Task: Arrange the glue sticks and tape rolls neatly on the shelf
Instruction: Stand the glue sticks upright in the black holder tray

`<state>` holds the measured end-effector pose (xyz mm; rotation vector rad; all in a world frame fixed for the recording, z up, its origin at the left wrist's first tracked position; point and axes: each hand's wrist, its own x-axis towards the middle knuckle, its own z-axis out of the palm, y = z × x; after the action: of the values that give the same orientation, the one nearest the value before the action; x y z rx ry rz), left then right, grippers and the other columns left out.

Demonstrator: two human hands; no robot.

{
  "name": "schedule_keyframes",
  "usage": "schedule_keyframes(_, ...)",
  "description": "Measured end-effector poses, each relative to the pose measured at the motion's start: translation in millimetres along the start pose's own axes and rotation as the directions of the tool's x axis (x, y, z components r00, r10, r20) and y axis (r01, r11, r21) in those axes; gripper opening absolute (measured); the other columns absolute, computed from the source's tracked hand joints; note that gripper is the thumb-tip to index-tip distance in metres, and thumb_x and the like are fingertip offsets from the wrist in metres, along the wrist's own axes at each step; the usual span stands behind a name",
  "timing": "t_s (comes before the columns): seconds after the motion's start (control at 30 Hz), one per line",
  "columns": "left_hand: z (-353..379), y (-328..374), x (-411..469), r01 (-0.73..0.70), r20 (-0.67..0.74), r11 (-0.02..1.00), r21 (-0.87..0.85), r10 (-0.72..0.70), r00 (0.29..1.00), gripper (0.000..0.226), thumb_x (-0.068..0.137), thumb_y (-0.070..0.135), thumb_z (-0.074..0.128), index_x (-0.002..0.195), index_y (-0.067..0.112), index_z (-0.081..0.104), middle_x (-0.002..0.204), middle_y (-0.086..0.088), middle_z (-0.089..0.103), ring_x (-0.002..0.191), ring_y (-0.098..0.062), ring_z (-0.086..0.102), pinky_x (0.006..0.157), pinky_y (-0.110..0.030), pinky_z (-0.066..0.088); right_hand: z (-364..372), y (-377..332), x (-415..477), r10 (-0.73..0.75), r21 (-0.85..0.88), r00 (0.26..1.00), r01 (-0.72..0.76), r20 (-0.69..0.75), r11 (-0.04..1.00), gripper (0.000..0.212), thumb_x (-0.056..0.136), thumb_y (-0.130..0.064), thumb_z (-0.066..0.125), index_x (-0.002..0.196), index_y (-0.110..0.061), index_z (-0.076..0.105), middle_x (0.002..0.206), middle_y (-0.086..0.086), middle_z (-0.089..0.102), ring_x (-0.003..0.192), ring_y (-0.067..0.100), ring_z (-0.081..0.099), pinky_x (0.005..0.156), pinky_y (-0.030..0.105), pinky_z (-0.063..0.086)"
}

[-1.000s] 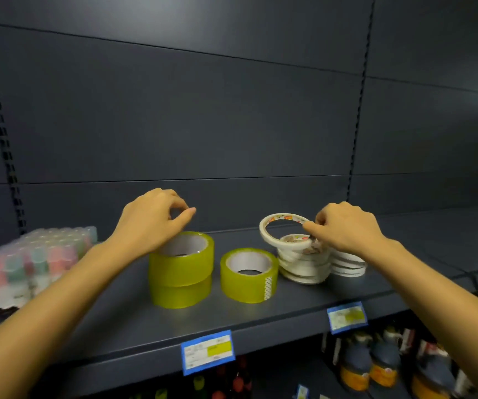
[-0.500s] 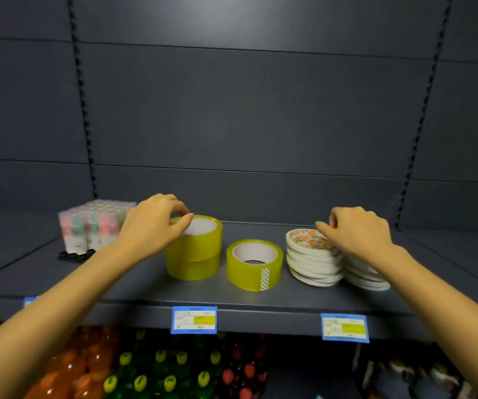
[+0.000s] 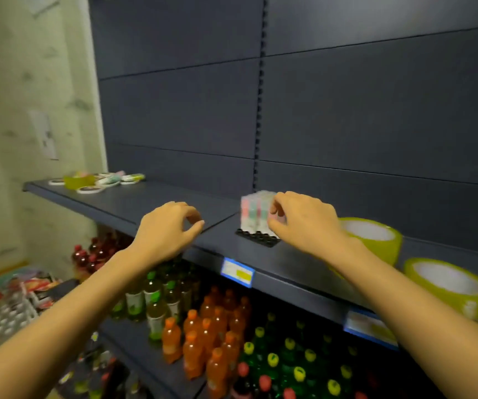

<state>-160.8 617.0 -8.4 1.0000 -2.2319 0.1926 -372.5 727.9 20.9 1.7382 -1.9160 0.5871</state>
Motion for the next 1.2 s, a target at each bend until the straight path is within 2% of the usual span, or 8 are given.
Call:
schedule_keyframes(0.17,-31,-102,-18,0.086,0.003,0.992,0.094,-0.087,0.996,0.026,0.090,0.040,0.051,0.103,0.023,0.066,0.106,0.005,0.066,0.099,-0.016,0.059,0.073,-0.030,0.044,52,-83,55,-0.095,0.079,0.990,0.087,0.104,0.993,0.024,0.091,-0.038,0.048,0.108,-0.024,0.055,0.113,-0.003,0.060,0.102,0.022,0.057,0.073,0.031,0.043)
schedule_keyframes(0.37,-54,-219,-30,0.185,0.056,0.968,0.170,-0.197,0.979,0.024,0.090,0.041,0.051,0.095,0.022,0.065,0.101,0.003,0.068,0.092,-0.020,0.061,0.068,-0.030,0.044,113,-187,112,-0.134,0.157,0.978,0.108,0.162,0.982,0.026,0.091,-0.040,0.048,0.112,-0.025,0.053,0.116,-0.005,0.058,0.103,0.022,0.056,0.072,0.030,0.037)
schedule_keyframes(0.53,-57,-286,-27,0.203,0.080,0.962,0.183,-0.220,0.972,0.027,0.090,0.041,0.049,0.101,0.023,0.065,0.105,0.003,0.067,0.095,-0.019,0.061,0.075,-0.033,0.050,143,-248,153,-0.151,0.171,0.963,0.113,0.225,0.979,0.025,0.091,-0.040,0.048,0.111,-0.025,0.053,0.115,-0.003,0.059,0.102,0.021,0.056,0.073,0.031,0.038)
schedule_keyframes(0.67,-46,-327,-19,0.206,0.077,0.962,0.180,-0.223,0.972,0.027,0.090,0.042,0.048,0.099,0.023,0.064,0.104,0.005,0.067,0.093,-0.017,0.060,0.071,-0.030,0.045,167,-279,187,-0.144,0.156,0.957,0.107,0.252,0.982,0.025,0.091,-0.038,0.049,0.112,-0.025,0.054,0.115,-0.003,0.060,0.102,0.022,0.057,0.074,0.031,0.038)
schedule_keyframes(0.9,-21,-395,12,0.208,0.071,0.966,0.155,-0.221,0.973,0.029,0.091,0.042,0.046,0.102,0.021,0.065,0.103,0.004,0.067,0.094,-0.017,0.059,0.073,-0.031,0.046,218,-315,251,-0.139,0.148,0.940,0.096,0.312,0.984,0.023,0.091,-0.037,0.050,0.109,-0.024,0.055,0.113,-0.001,0.061,0.102,0.022,0.057,0.079,0.034,0.043)
schedule_keyframes(1.1,6,-468,61,0.183,0.052,0.969,0.164,-0.194,0.980,0.028,0.091,0.041,0.047,0.097,0.020,0.066,0.102,0.005,0.067,0.096,-0.016,0.057,0.071,-0.029,0.044,281,-335,325,-0.103,0.118,0.937,0.067,0.335,0.991,0.018,0.090,-0.038,0.049,0.102,-0.027,0.058,0.110,-0.003,0.062,0.099,0.021,0.058,0.073,0.031,0.041)
schedule_keyframes(1.2,16,-507,90,0.176,0.038,0.973,0.149,-0.183,0.982,0.028,0.091,0.040,0.048,0.099,0.022,0.068,0.102,0.004,0.067,0.097,-0.016,0.058,0.075,-0.031,0.047,311,-346,370,-0.069,0.103,0.930,0.034,0.360,0.994,0.018,0.090,-0.038,0.049,0.097,-0.026,0.060,0.109,-0.001,0.062,0.098,0.022,0.058,0.072,0.031,0.041)
